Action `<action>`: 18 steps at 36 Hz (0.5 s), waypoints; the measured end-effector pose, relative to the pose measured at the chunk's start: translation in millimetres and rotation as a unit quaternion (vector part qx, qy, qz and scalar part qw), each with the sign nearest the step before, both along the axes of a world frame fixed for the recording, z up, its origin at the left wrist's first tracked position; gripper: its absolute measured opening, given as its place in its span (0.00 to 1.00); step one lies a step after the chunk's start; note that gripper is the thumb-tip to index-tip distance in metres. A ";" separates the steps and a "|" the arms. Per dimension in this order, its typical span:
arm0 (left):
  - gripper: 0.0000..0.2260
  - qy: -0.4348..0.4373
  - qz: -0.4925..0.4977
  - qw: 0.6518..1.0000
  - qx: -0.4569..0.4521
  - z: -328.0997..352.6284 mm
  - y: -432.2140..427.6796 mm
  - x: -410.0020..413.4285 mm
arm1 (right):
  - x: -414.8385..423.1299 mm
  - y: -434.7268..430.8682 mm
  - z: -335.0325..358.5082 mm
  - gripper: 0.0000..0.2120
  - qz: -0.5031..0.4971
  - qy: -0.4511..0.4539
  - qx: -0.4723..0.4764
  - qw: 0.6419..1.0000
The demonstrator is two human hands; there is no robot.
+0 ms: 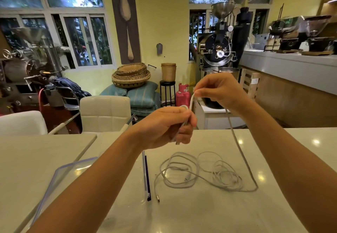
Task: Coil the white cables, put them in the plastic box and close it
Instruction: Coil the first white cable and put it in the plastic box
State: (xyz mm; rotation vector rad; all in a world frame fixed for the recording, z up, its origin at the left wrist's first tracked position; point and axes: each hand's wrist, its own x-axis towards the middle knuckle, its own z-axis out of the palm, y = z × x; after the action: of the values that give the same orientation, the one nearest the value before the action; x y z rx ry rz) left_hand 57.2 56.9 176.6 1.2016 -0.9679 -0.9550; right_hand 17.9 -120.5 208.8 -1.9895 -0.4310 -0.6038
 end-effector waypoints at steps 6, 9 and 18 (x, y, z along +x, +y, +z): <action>0.17 0.034 -0.008 0.998 -0.045 5.6 -10.7 -2.9 | 17.6 12.1 -42.0 0.09 0.092 0.052 0.227 0.968; 0.18 0.055 0.047 0.995 -0.069 5.3 -22.1 -4.7 | 20.2 30.0 -62.5 0.19 0.078 0.092 0.310 0.943; 0.17 -0.044 0.209 0.975 -0.055 -3.5 -40.9 9.6 | 2.4 68.6 -85.8 0.12 0.038 0.279 0.180 0.943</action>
State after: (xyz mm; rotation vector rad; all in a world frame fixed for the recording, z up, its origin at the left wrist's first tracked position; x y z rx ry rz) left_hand 66.9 16.0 173.1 1.2965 -0.7824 -0.5118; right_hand 20.3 -52.0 123.0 -1.6851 -0.0391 -0.0443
